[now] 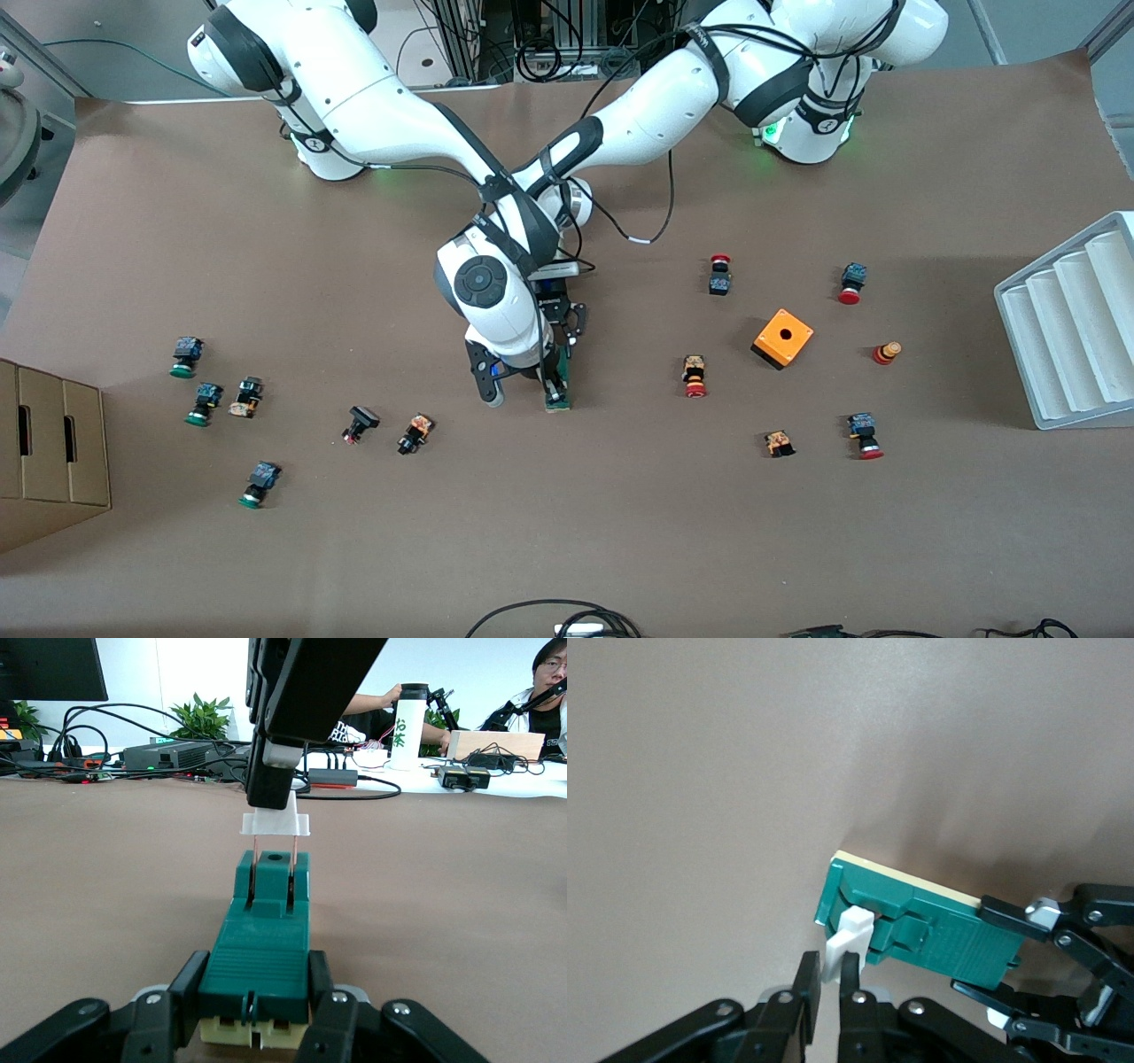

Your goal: Close load switch with both arms

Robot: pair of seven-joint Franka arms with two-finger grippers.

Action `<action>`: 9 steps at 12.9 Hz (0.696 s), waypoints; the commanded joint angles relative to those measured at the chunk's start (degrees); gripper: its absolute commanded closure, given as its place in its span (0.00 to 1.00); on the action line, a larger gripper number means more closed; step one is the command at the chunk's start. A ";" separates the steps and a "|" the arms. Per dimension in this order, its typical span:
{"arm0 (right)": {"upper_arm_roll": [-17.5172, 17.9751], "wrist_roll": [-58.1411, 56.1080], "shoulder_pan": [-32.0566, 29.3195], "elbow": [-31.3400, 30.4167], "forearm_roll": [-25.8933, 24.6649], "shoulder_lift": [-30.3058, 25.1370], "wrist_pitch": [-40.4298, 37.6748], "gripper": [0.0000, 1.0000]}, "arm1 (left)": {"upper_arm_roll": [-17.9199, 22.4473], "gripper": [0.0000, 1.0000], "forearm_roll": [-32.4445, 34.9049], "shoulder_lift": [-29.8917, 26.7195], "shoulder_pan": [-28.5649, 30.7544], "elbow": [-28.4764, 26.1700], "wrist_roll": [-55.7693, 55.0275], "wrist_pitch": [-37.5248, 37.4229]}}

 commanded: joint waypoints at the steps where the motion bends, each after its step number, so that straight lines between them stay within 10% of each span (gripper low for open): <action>1: -0.11 -1.35 -1.00 5.18 0.92 5.34 1.35 0.86 | -0.30 0.50 0.33 2.57 -0.08 1.45 -0.67 0.54; 9: -0.11 -1.52 -1.36 6.06 0.92 6.31 1.44 0.86 | -0.30 0.50 0.33 3.10 -0.08 1.63 -0.49 0.54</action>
